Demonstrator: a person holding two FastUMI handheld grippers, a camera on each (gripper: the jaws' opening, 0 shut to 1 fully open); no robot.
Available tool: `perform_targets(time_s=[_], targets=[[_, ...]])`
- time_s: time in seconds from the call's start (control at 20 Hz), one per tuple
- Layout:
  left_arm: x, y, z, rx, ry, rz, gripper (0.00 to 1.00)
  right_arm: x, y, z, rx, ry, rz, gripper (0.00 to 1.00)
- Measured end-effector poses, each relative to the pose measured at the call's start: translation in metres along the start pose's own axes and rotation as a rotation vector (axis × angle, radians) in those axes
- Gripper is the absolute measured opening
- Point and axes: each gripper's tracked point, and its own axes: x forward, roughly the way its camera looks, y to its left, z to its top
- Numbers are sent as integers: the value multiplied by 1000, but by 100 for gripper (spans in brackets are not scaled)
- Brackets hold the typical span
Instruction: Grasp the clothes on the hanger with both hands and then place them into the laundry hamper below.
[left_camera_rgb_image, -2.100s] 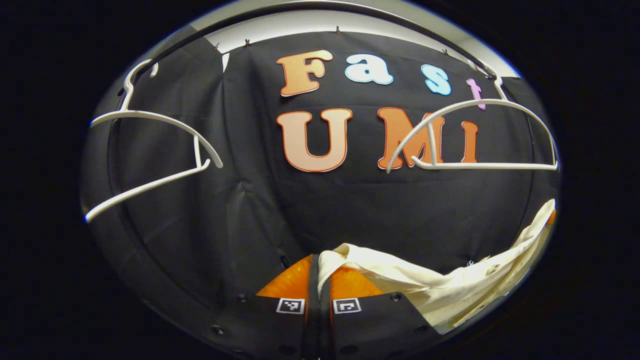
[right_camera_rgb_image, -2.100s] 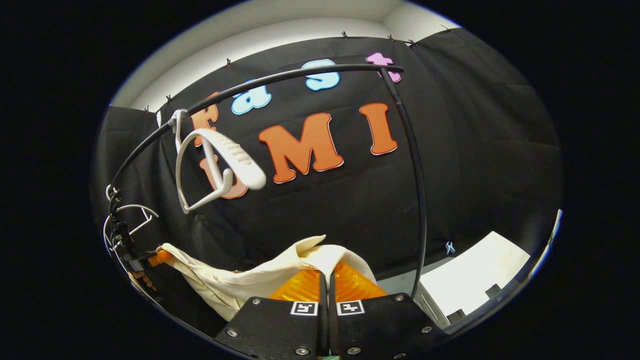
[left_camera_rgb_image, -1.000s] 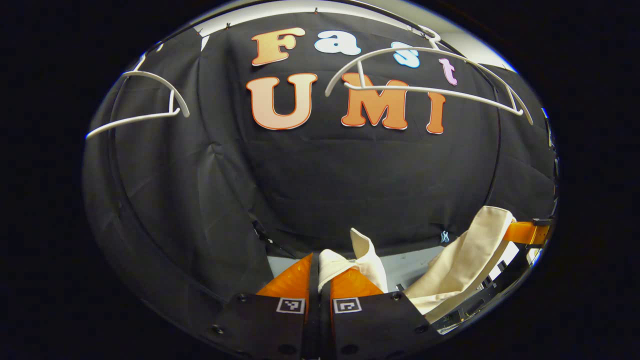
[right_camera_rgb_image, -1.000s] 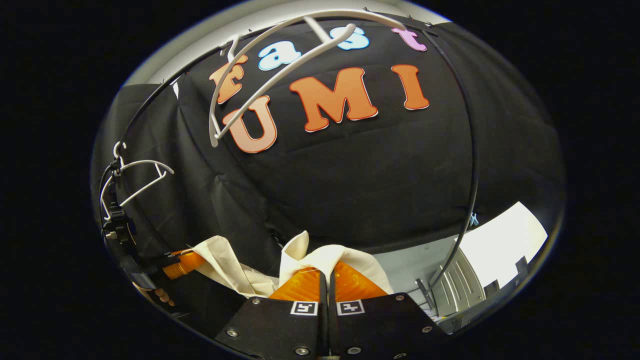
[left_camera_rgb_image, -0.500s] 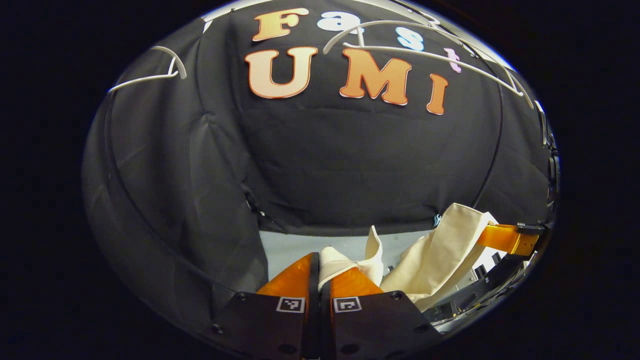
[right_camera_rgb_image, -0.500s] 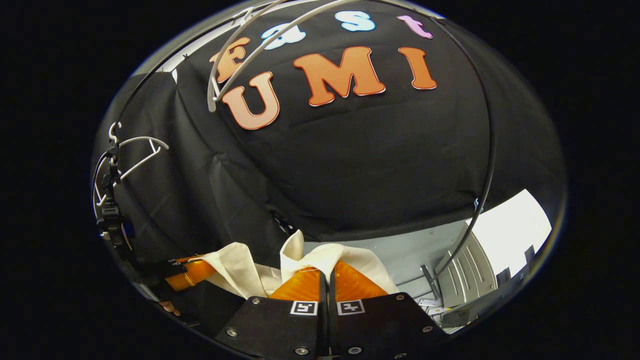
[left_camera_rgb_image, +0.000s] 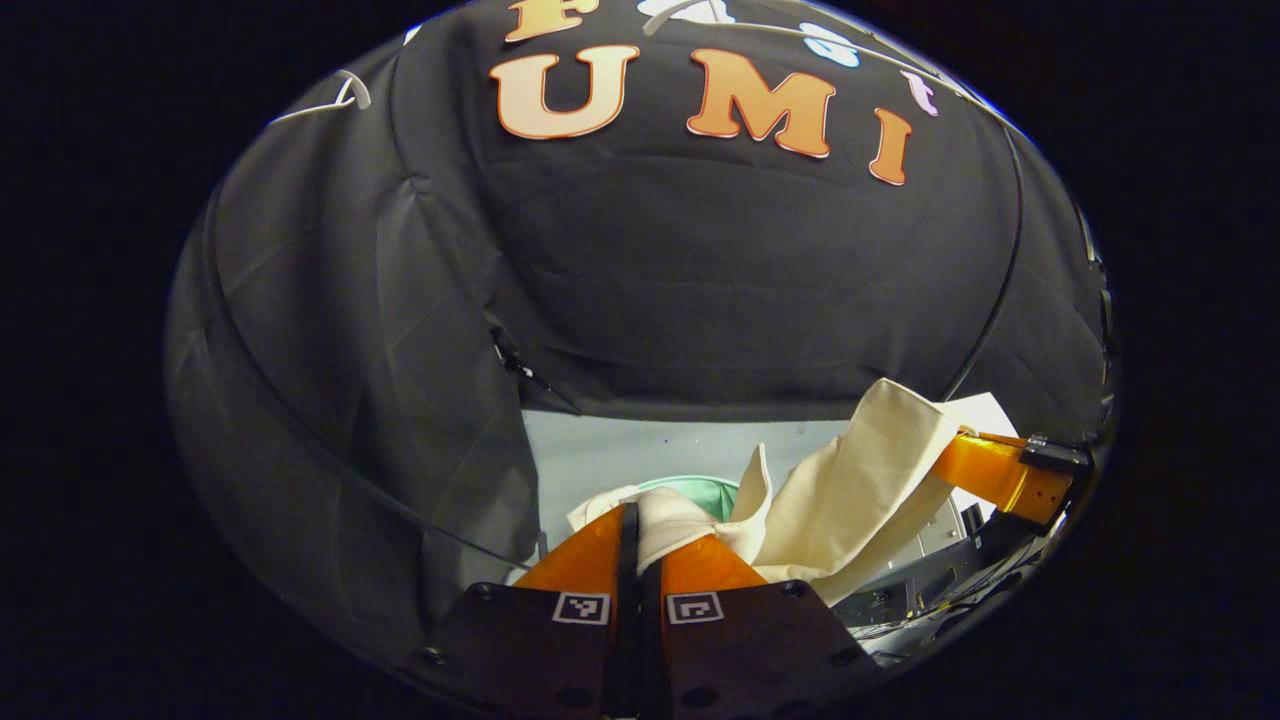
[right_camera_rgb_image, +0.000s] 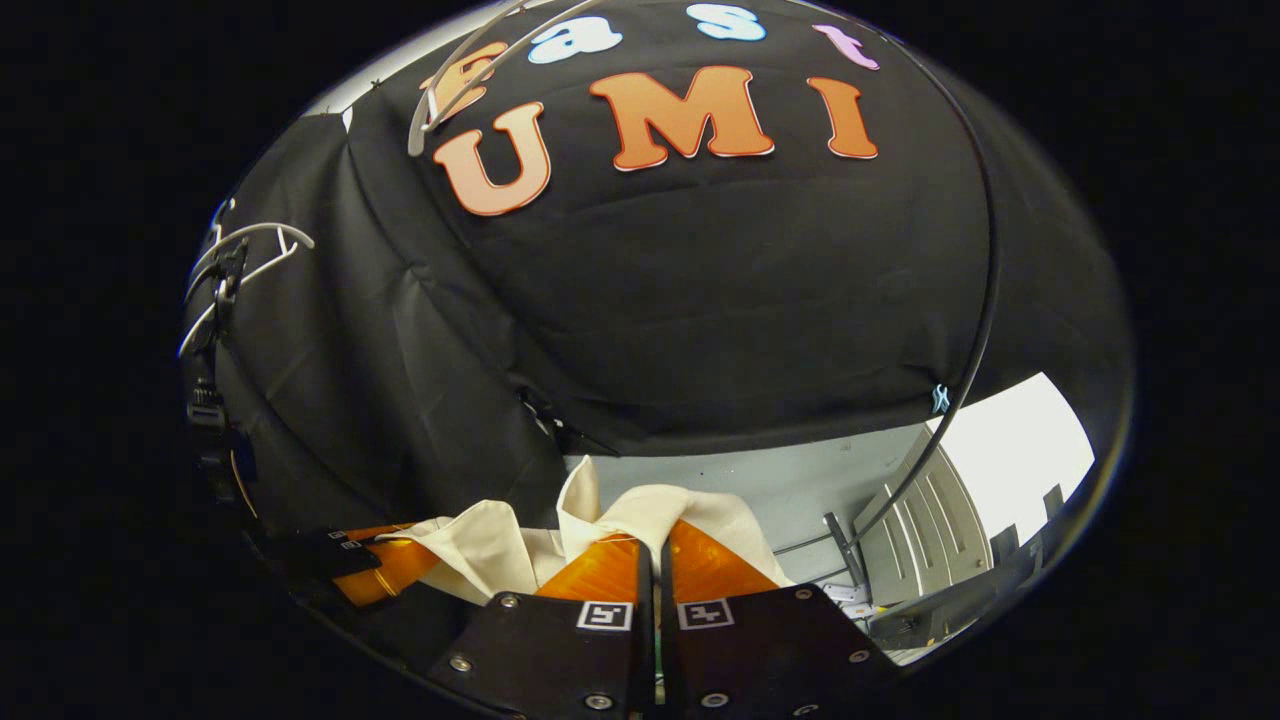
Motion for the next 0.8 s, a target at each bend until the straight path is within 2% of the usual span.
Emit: perform_targets(time_s=[0.25, 0.5, 0.8], targets=[[12, 1, -22, -13, 85, 7, 7, 20, -8, -24, -44, 63, -35, 6], [21, 7, -42, 17, 135, 33, 8, 23, -14, -36, -68, 100, -60, 10], [27, 7, -61, -23, 193, 19, 14, 19, -13, -29, -64, 80, -63, 10]])
